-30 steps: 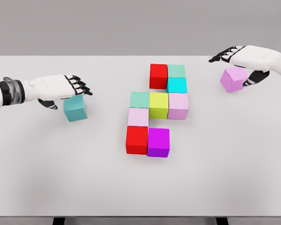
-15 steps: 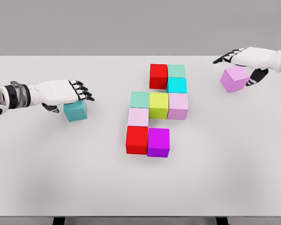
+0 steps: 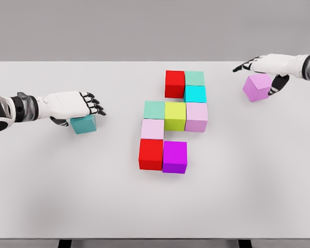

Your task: Assemble the squares on the desktop into the number 2

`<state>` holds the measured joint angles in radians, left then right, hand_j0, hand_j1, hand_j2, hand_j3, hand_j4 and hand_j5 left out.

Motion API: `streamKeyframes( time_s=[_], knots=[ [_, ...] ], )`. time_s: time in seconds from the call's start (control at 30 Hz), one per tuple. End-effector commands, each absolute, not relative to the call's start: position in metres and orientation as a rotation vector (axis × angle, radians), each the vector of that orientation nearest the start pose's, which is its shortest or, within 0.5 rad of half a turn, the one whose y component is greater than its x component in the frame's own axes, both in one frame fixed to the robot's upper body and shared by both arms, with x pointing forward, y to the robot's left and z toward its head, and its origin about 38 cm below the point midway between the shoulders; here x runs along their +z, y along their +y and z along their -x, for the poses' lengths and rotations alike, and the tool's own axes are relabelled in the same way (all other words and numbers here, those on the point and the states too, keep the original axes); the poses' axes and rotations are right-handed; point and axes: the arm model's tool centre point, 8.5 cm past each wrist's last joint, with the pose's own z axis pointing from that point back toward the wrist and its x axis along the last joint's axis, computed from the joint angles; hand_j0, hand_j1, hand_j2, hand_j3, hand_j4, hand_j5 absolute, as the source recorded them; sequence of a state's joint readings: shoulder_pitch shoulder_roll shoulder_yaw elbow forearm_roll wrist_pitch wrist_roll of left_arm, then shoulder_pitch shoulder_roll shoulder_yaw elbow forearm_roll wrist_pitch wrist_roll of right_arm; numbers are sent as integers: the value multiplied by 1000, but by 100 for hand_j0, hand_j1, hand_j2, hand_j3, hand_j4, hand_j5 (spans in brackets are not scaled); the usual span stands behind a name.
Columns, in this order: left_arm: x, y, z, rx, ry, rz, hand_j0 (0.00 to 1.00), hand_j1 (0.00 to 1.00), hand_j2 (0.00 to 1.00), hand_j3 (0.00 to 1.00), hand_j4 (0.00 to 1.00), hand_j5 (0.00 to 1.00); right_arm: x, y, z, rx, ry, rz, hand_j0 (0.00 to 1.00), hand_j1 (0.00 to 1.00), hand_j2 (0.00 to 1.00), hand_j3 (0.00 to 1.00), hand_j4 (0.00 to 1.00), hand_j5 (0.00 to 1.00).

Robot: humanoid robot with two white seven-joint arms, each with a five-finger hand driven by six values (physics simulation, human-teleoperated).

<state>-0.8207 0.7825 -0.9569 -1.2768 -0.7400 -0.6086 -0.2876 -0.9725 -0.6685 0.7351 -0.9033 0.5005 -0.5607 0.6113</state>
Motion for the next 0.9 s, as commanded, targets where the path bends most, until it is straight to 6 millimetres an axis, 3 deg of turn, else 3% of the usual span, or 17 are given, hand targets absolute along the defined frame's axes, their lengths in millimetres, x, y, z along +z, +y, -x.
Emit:
streamKeyframes(
  time_s=[0.0, 0.27, 0.7, 0.73, 0.8, 0.87],
  knots=[
    [162, 290, -458, 3117, 1513, 747, 92, 92, 92, 92, 92, 92, 221, -359, -530, 1934, -1048, 543, 100, 100, 100, 100, 100, 100],
    [161, 291, -457, 3121, 1508, 743, 67, 67, 67, 67, 67, 67, 215, -361, -535, 1937, -1002, 557, 100, 100, 100, 100, 100, 100],
    [167, 293, -459, 3119, 1526, 753, 51, 51, 51, 51, 51, 51, 207, -362, -542, 1924, -956, 554, 100, 100, 100, 100, 100, 100],
    [168, 292, -460, 3117, 1567, 739, 52, 52, 52, 52, 52, 52, 206, -361, -542, 1924, -958, 553, 100, 100, 100, 100, 100, 100],
    [167, 311, -466, 3174, 1787, 695, 51, 51, 51, 51, 51, 51, 206, -361, -542, 1924, -958, 553, 100, 100, 100, 100, 100, 100],
    [175, 310, -470, 3149, 1811, 714, 51, 51, 51, 51, 51, 51, 204, -358, -542, 1942, -938, 550, 100, 100, 100, 100, 100, 100]
  ],
)
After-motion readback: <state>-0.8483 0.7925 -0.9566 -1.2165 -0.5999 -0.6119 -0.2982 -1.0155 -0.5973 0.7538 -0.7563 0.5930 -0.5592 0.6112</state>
